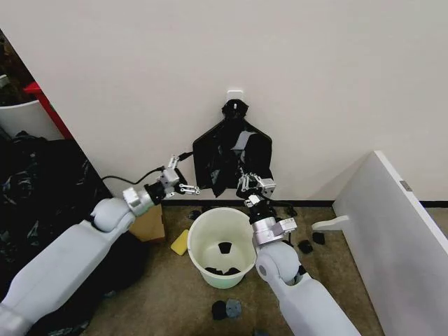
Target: Place the garbage bag over the trash bin.
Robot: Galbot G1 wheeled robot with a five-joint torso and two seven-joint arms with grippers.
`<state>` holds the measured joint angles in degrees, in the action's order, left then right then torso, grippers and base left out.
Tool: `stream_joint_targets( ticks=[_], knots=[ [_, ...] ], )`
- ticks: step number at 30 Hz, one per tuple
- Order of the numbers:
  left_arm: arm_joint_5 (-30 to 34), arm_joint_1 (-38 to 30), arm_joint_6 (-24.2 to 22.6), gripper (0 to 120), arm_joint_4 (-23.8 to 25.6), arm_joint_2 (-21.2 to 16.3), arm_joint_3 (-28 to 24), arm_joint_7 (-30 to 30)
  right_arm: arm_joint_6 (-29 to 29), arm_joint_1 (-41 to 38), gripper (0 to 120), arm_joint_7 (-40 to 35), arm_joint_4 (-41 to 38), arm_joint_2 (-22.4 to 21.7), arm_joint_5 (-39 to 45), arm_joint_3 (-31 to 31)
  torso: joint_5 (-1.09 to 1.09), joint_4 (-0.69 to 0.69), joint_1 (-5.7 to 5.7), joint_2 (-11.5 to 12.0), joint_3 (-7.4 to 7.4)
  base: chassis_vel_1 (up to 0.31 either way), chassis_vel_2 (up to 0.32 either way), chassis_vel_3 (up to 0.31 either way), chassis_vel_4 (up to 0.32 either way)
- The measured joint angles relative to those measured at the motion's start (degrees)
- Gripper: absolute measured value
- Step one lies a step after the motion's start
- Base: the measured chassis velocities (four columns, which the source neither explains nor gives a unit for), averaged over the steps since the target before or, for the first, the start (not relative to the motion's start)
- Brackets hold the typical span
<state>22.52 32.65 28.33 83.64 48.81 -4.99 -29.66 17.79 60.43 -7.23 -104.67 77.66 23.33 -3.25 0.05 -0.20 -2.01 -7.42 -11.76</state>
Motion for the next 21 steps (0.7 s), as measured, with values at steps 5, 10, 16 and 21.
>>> stream_joint_targets(
  ticks=[5, 10, 16, 21],
  knots=[
    [-5.09, -1.91, -0.14, 97, -2.05, 1.35, -0.64, -0.26, -0.15, 0.02, 0, -0.06, -0.40, 0.05, -0.20, -0.18, 0.00, 0.01, 0.00, 0.00, 0.00, 0.000, 0.000, 0.000, 0.000],
    [-8.67, -2.16, -0.37, 84, -2.61, 1.33, -0.02, -3.33, -0.34, 0.10, 0, -0.18, -1.07, -0.16, -0.37, -0.21, 0.00, 0.03, 0.00, 0.00, 0.00, 0.000, 0.000, 0.000, 0.000],
    [-12.22, -3.05, -0.06, 60, -3.64, 2.64, 1.26, -9.89, -0.70, 0.30, 0, -0.27, -1.91, -0.85, -0.47, -0.23, 0.00, 0.02, 0.00, 0.00, 0.00, 0.000, 0.000, 0.000, 0.000],
    [-14.75, -3.98, 0.39, 43, -5.20, 4.33, 1.39, -11.93, -0.79, 0.30, 0, -0.28, -1.96, -0.68, -0.59, -0.19, 0.00, 0.01, 0.01, 0.00, 0.00, 0.000, 0.000, 0.000, 0.000]
  ],
)
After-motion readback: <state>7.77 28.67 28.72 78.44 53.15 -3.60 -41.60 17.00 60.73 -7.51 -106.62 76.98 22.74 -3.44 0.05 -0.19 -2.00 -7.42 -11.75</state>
